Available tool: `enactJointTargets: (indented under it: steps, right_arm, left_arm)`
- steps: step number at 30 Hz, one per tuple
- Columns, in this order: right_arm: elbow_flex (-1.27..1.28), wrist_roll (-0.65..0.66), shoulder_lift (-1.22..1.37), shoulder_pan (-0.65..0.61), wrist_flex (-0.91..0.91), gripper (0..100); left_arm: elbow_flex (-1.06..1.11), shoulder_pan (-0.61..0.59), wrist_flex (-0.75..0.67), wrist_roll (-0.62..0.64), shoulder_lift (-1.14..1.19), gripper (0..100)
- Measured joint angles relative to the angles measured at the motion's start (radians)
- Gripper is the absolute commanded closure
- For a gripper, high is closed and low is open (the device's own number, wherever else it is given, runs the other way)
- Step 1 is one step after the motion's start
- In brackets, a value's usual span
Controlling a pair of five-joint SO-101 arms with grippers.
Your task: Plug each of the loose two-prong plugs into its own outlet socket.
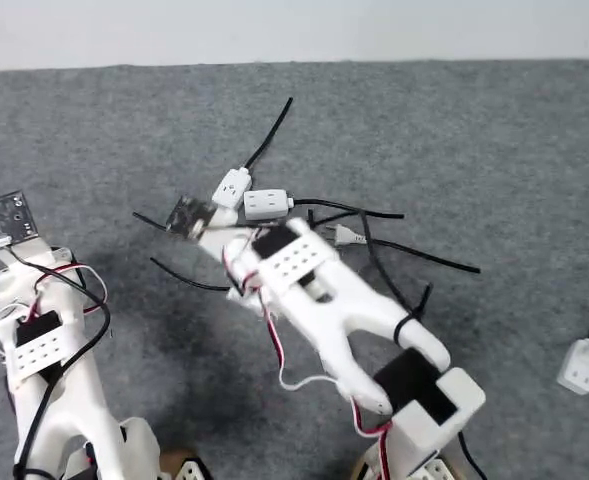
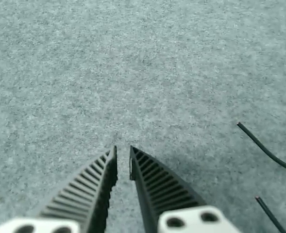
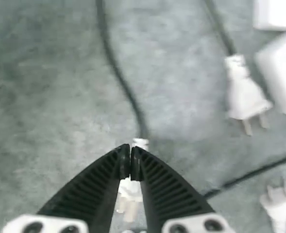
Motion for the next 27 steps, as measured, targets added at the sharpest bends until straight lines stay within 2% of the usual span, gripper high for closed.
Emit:
enactJointTargets:
  steps: [6,18,27]
  right_arm:
    - [0.094,0.051,-0.005,-0.003,-0.086,99.0]
    - [0.091,0.140,0.032,0.054,-0.123,99.0]
    - [0.061,0.150,0.055,0.057,-0.103,99.0]
  left_arm:
    - [0.000,0.000,0.000,0.000,0.000,95]
    - [0.000,0.000,0.000,0.000,0.000,95]
    - [0.000,0.000,0.000,0.000,0.000,95]
